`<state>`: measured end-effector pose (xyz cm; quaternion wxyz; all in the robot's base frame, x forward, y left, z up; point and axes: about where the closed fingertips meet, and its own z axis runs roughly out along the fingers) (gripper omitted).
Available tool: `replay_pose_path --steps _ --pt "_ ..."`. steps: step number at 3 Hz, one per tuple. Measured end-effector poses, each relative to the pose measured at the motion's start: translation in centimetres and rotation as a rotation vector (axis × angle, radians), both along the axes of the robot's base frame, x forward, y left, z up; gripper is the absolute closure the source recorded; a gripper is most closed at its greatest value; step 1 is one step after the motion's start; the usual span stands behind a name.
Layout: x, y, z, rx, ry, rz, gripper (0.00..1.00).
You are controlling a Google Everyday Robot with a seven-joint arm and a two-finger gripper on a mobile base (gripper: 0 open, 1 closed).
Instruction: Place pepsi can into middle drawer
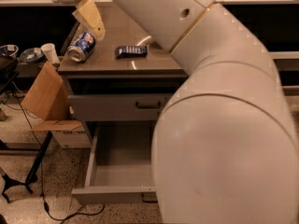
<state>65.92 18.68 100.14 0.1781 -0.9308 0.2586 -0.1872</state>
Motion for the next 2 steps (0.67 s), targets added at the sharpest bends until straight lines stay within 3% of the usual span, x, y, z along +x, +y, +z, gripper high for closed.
replay_pose_path --steps 1,2 --pt "1.5 1.0 -2.8 0.059 0.039 -0.079 0.0" --pt "3.4 1.1 -5.3 0.123 0.064 -0.243 0.0"
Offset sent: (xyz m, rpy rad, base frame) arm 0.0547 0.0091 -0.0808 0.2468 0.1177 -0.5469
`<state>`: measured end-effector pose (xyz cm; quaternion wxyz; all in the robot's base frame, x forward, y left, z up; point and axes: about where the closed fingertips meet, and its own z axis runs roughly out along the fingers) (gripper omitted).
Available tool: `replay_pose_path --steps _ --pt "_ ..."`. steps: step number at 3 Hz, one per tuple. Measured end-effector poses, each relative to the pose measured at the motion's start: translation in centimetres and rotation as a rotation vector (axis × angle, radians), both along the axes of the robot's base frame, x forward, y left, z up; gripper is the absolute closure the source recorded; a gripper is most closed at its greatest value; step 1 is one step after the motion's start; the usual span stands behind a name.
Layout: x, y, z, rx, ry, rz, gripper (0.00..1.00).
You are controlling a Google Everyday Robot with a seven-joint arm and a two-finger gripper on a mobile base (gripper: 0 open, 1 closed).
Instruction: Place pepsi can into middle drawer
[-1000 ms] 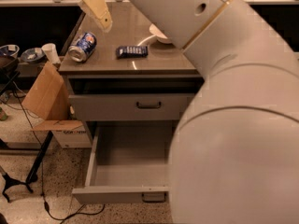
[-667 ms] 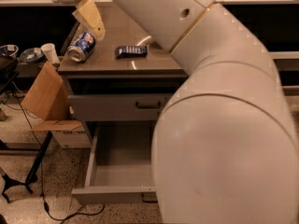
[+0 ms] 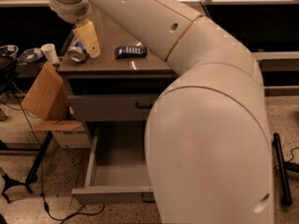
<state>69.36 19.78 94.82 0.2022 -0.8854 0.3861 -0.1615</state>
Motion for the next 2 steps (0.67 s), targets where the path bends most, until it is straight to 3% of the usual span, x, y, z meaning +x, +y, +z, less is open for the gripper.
replay_pose_path --steps 1,2 --pt "1.56 0.41 -1.26 0.069 -0.011 -0.149 0.0" --pt "1.62 0.5 -1.44 0.1 0.005 -0.205 0.0"
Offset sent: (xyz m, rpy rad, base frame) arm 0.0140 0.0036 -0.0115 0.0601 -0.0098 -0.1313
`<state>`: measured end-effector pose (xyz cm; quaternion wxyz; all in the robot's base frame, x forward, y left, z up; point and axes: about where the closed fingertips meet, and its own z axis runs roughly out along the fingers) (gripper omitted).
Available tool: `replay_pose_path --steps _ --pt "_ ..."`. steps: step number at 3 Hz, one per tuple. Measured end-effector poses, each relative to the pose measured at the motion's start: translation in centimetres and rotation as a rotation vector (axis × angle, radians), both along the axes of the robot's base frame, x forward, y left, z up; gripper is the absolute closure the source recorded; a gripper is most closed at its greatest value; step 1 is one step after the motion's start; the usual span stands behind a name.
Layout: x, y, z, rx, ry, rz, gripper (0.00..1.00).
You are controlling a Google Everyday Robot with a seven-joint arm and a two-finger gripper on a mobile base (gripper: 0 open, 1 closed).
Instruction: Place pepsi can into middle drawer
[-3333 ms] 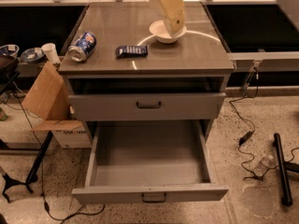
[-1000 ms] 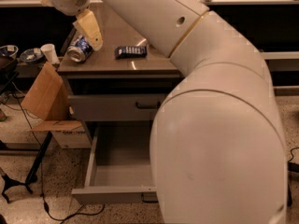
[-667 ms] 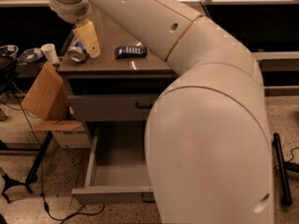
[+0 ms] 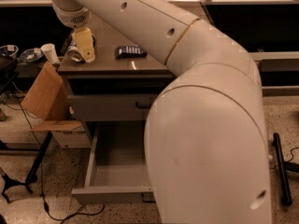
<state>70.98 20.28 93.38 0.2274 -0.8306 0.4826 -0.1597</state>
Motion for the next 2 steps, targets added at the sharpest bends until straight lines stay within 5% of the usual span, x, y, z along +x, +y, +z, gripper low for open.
replay_pose_path --steps 2 --pt "0.38 0.38 -0.23 -0.045 -0.011 0.025 0.0"
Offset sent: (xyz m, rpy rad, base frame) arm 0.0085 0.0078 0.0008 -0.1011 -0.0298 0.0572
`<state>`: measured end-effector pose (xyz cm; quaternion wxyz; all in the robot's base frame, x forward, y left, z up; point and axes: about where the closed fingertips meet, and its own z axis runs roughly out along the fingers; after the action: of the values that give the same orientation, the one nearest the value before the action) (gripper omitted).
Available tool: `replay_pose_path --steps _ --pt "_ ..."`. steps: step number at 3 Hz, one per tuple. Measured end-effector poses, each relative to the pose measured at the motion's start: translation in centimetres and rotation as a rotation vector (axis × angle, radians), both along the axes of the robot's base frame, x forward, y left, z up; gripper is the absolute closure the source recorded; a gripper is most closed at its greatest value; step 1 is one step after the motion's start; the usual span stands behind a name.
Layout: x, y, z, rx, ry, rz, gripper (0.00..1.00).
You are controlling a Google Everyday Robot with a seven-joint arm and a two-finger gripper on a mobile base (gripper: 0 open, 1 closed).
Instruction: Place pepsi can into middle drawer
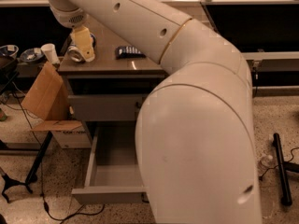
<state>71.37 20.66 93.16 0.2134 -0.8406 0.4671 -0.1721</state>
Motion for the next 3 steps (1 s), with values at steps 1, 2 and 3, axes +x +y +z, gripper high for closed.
replay_pose_path --steps 1,2,3 --pt "0.5 0.0 -0.3 -0.085 -0.021 0.036 0.0" --pt "1.0 -0.6 -1.3 -0.172 -0.023 0.061 0.0" --pt "1.7 -1.2 -2.4 -0.249 -0.025 0.082 0.0"
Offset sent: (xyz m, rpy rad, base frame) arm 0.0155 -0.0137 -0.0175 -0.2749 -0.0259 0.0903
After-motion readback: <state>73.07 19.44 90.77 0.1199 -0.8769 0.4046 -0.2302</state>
